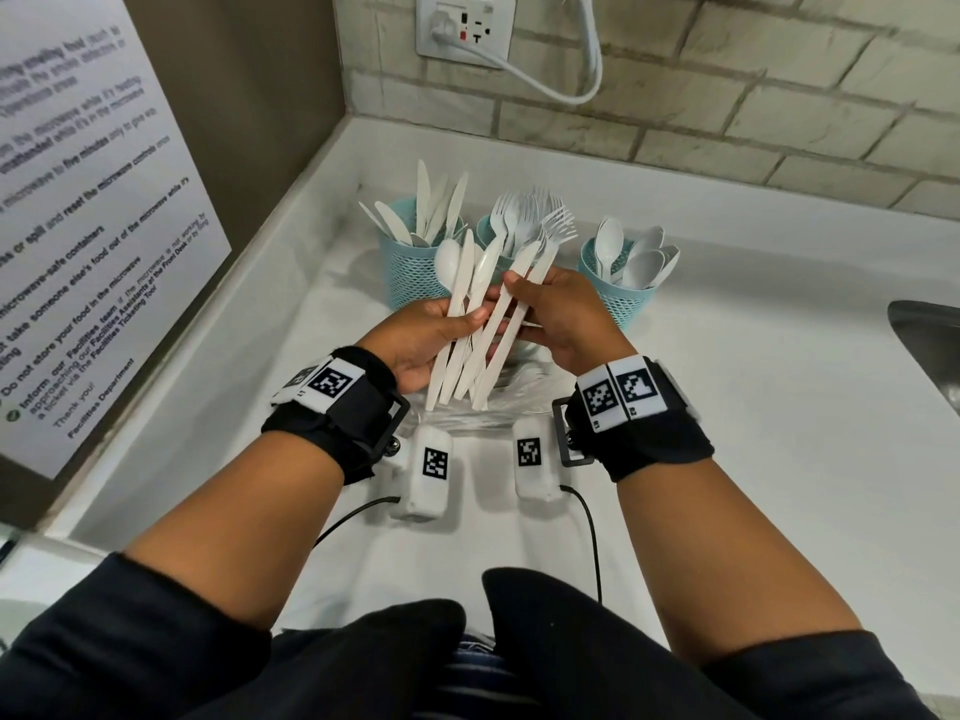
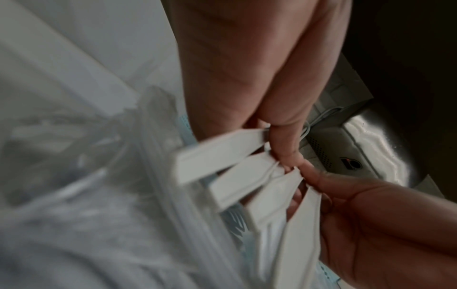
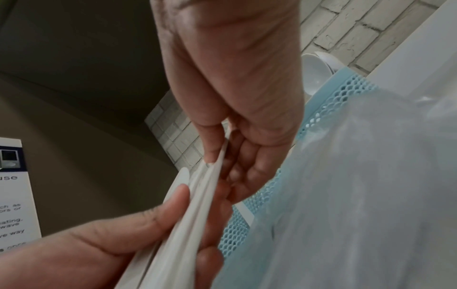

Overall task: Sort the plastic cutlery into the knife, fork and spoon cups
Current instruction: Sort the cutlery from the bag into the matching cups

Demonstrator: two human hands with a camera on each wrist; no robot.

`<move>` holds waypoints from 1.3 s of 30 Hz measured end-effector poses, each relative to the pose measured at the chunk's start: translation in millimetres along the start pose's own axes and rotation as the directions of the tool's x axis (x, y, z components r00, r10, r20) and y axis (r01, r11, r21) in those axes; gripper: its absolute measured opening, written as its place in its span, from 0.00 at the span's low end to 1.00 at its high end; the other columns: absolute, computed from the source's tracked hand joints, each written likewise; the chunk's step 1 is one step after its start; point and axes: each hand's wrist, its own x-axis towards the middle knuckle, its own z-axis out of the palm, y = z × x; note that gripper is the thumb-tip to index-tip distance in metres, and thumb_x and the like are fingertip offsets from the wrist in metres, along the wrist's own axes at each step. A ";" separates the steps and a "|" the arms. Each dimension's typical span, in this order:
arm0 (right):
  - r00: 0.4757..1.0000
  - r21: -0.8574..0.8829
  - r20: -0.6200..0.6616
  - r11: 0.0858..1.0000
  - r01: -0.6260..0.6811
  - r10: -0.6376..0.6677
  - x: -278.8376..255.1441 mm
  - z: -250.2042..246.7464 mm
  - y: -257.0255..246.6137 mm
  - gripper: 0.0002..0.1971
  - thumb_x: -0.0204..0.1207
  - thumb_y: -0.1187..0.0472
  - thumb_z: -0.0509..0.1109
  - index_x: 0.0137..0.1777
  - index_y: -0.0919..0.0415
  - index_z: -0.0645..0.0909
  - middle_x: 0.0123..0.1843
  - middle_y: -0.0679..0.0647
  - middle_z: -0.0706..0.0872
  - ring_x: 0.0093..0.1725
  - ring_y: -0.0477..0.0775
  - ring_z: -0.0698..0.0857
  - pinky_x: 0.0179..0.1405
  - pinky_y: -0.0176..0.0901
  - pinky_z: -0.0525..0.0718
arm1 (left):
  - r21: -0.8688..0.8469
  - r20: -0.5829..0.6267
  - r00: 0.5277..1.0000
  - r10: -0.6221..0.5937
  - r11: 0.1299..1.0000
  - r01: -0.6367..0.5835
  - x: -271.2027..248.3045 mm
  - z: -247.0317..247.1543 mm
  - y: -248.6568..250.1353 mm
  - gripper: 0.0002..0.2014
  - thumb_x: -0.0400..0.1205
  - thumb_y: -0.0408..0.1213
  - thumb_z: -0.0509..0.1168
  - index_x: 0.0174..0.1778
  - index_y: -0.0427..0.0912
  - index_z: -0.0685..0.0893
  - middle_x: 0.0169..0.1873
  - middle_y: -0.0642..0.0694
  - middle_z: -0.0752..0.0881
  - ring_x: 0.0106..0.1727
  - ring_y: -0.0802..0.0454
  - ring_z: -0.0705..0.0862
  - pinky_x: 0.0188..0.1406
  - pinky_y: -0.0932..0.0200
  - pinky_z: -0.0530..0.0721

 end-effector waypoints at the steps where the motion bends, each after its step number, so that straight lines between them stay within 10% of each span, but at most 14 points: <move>1: 1.000 -0.004 0.002 1.000 -0.001 0.001 0.8 0.8 -0.3 0.06 0.81 0.65 0.64 0.53 0.65 0.81 0.43 0.56 0.88 0.39 0.53 0.88 0.40 0.46 0.88 | 0.006 -0.001 1.000 -0.001 1.000 0.001 -0.7 -0.4 0.1 0.09 0.83 0.29 0.58 0.55 0.39 0.82 0.35 0.47 0.91 0.36 0.54 0.90 0.36 0.59 0.89; 19: 0.998 -0.093 0.063 0.995 0.027 -0.022 9.1 31.7 -24.6 0.07 0.83 0.69 0.58 0.54 0.67 0.77 0.43 0.61 0.84 0.42 0.60 0.85 0.51 0.60 0.86 | -0.006 -0.134 0.990 0.042 0.999 -0.044 -14.6 -13.3 10.3 0.14 0.82 0.28 0.61 0.63 0.33 0.80 0.39 0.43 0.90 0.33 0.50 0.90 0.36 0.56 0.90; 25: 0.998 -0.106 0.064 0.994 0.019 -0.013 15.5 39.1 -25.5 0.05 0.82 0.68 0.61 0.51 0.64 0.79 0.49 0.64 0.85 0.49 0.63 0.85 0.59 0.65 0.83 | -0.004 -0.166 0.984 0.064 0.998 -0.066 -17.0 -15.5 13.5 0.16 0.82 0.27 0.61 0.66 0.32 0.78 0.50 0.38 0.86 0.47 0.43 0.86 0.45 0.55 0.89; 39: 0.969 0.200 -0.124 0.951 0.234 -0.212 46.1 54.7 -109.9 0.11 0.86 0.66 0.50 0.43 0.58 0.69 0.32 0.56 0.80 0.27 0.49 0.82 0.28 0.41 0.83 | 0.020 -0.294 0.942 0.163 0.986 -0.165 -20.2 -28.4 35.7 0.04 0.83 0.35 0.62 0.46 0.42 0.82 0.27 0.50 0.90 0.29 0.56 0.89 0.31 0.62 0.89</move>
